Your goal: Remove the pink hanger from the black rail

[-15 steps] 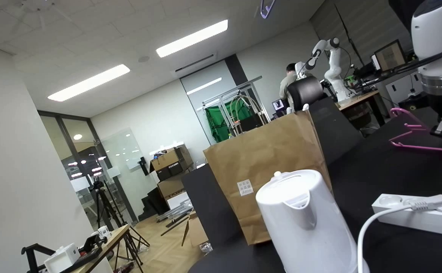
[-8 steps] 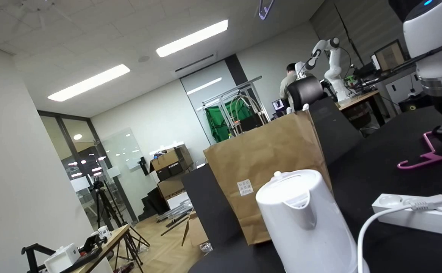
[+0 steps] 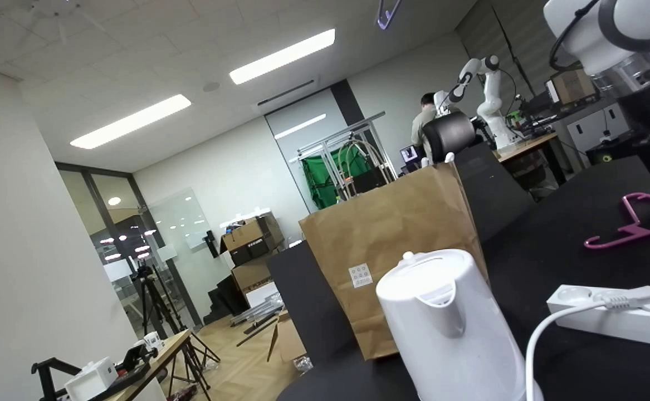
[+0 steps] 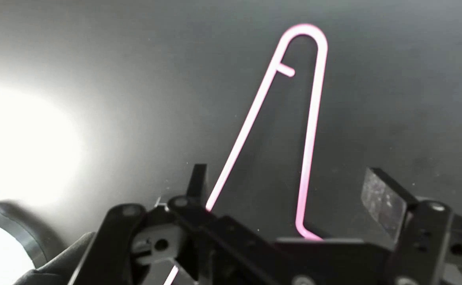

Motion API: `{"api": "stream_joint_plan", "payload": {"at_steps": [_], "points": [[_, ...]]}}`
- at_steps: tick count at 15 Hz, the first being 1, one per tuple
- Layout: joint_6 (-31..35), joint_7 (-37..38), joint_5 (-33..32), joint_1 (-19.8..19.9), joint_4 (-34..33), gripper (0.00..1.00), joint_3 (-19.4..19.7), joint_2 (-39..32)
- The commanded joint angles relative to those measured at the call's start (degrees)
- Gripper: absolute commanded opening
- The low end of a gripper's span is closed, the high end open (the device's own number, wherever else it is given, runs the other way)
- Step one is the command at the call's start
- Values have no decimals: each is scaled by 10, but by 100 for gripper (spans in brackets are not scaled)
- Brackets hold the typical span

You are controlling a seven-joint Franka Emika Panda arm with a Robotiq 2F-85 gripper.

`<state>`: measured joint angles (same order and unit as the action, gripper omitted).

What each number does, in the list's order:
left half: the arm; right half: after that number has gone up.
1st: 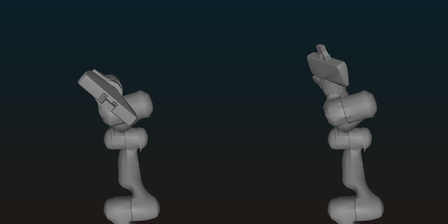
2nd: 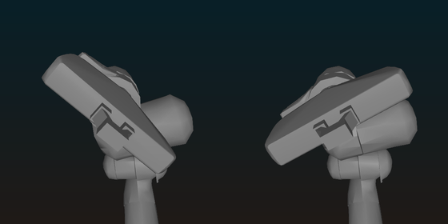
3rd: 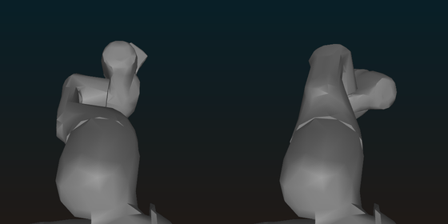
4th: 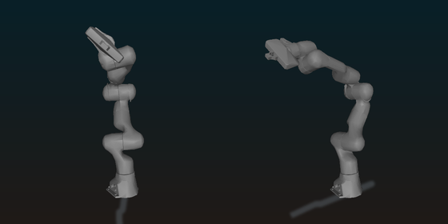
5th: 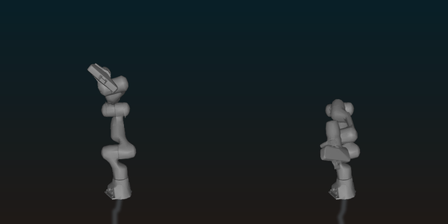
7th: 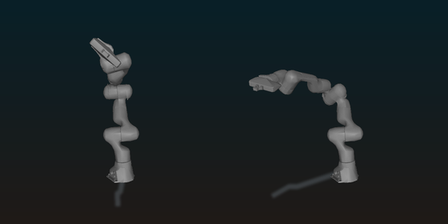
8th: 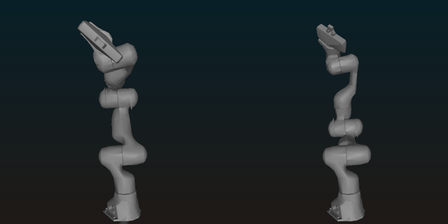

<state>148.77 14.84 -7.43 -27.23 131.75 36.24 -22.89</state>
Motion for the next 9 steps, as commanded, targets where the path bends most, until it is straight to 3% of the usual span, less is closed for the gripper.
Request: {"api": "stream_joint_plan", "payload": {"at_steps": [1,4,5,9], "points": [[-151,-60,-33,117,-26,100,-107,77],[-255,-106,-29,199,-54,100,-185,91],[-211,-71,-42,211,-38,100,-199,88],[-242,-95,-37,237,-48,100,-222,92]]}}
